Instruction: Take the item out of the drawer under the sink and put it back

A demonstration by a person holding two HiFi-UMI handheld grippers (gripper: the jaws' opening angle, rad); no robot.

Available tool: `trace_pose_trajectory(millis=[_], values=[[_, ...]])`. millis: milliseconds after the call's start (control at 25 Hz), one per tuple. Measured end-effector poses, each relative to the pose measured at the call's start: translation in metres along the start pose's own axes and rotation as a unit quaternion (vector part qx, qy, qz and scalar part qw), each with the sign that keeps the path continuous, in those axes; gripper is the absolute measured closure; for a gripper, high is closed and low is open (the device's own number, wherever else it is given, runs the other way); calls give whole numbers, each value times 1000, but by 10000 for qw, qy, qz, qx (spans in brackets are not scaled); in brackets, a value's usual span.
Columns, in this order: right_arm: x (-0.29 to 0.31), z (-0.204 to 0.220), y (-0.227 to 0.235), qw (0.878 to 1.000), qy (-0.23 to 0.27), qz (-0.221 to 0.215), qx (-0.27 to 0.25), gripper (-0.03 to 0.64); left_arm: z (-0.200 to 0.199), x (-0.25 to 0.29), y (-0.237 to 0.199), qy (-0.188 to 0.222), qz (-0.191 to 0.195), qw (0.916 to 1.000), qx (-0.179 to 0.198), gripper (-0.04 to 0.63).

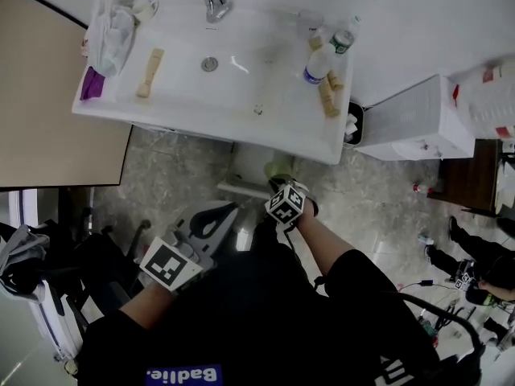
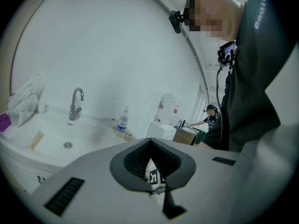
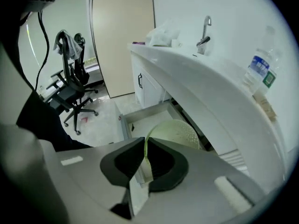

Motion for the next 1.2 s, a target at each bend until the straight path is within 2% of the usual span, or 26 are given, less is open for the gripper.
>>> trace_pose_trajectory(millis=[240,440,600,800,1000,1200], values=[[-60,-21,-15,9959,791,-234,380,595,-8,2,6,152,141,9996,174,589],[-114,-35,-22,9871,1437,-392,591,595,-15,3,13,213,259,9990,295,589],[-145,-41,-26,9763,1839,-470,1035,595,-21,6,20,264,357,9982,394,589],[-180,-45,-32,9632,2224,-556,1400,595,-32,12,29,487,397,9976,306,589],[-214,-44,-28,9463,2635,-596,1777,595,-31,17,31,362,614,9953,652,589],[-252,-48,-33,9314,3064,-656,1855,595,-30,23,32,349,738,9941,716,589]])
Point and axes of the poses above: the fingertips, and each gripper's own axes: x forward along the fingers, y to its right, z out of its underside, the point moved 9 cm from there along -x, backward along the fingers, and after that the axes turned 10 degrees about x, right-handed, at the moved point
